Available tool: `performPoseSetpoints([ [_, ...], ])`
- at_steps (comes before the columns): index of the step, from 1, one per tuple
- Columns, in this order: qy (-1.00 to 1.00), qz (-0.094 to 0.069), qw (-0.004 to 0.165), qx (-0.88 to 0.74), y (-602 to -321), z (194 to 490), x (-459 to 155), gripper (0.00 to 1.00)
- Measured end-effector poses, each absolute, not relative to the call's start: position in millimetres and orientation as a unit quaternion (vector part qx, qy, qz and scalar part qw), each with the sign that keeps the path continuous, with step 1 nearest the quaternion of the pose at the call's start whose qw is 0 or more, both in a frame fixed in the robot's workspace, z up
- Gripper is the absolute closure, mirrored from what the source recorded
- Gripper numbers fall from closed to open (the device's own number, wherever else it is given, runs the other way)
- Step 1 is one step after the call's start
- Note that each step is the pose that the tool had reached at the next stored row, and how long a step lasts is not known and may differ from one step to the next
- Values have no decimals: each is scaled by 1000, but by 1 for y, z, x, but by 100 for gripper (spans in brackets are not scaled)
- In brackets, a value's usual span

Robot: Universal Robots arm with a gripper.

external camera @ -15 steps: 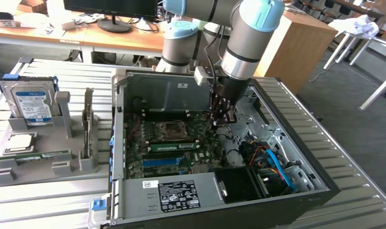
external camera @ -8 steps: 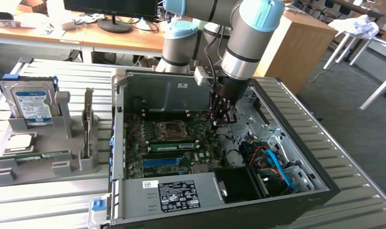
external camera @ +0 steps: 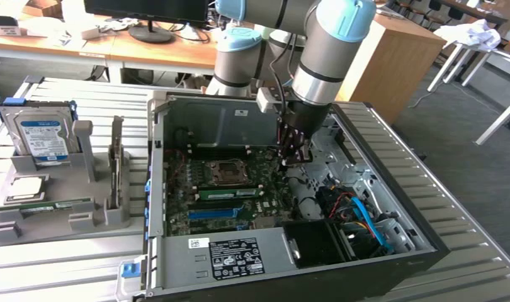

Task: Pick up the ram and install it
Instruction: 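Press down the ram until it locks into place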

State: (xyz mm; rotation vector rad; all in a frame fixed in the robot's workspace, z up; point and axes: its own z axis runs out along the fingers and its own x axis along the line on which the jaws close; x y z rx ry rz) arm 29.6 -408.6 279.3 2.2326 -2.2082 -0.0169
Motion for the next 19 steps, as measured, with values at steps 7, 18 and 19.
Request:
performPoseSetpoints([
  [7, -739, -5, 1, 673, -409, 279, 30, 90],
  [18, -781, -4, 1, 624, -409, 278, 30, 90],
  [19, -785, -4, 1, 620, -409, 278, 30, 90],
])
